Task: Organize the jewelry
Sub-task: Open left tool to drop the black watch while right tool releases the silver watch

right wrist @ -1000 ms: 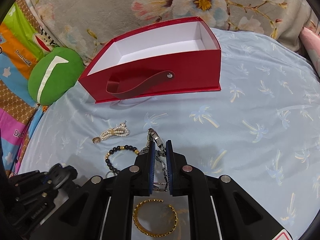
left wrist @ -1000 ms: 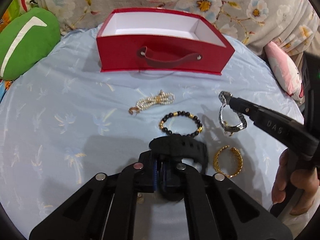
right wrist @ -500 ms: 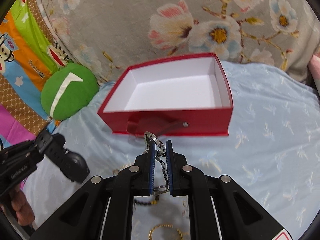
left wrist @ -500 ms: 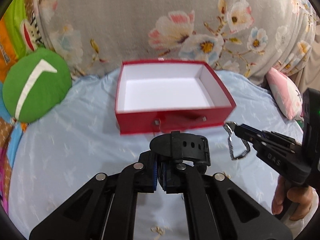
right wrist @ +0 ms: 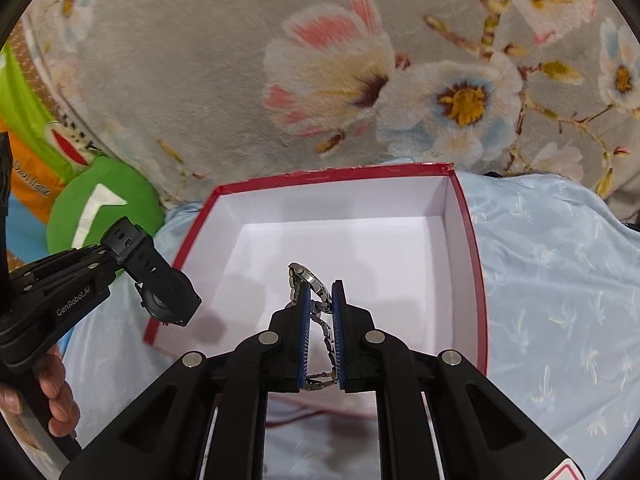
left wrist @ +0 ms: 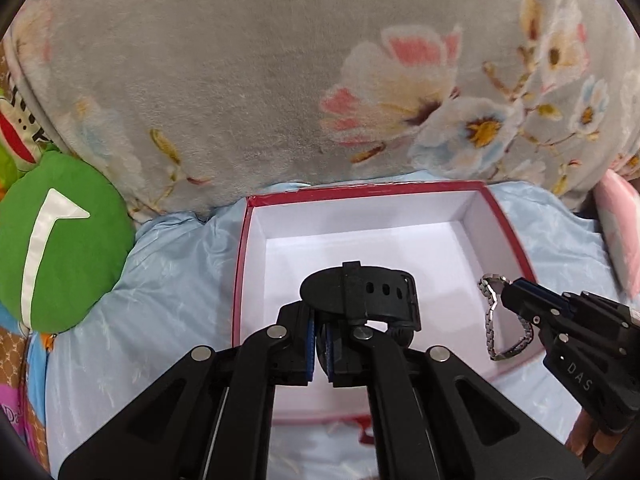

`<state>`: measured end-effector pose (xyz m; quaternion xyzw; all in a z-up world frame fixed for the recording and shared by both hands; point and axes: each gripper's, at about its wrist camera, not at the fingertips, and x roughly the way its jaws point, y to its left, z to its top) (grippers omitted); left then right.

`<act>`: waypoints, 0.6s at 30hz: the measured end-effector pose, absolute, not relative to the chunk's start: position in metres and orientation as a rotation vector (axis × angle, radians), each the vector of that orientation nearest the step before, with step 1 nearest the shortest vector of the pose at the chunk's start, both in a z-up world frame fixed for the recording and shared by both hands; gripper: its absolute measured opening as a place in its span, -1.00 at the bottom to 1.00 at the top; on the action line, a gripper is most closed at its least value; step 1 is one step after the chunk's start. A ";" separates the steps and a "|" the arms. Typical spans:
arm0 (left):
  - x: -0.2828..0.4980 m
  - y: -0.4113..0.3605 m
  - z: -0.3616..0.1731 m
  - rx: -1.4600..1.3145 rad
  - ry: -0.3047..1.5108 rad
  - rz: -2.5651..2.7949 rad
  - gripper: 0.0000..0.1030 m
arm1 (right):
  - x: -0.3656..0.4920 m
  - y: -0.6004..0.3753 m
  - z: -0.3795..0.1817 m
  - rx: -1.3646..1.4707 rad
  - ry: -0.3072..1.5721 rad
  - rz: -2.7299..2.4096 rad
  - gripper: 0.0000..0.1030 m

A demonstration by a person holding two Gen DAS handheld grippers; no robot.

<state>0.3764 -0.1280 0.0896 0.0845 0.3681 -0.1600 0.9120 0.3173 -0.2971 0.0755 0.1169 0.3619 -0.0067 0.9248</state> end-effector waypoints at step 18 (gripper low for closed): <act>0.396 -0.137 0.017 0.592 0.941 -0.050 0.91 | 0.320 -0.311 0.050 0.204 0.762 -0.057 -0.07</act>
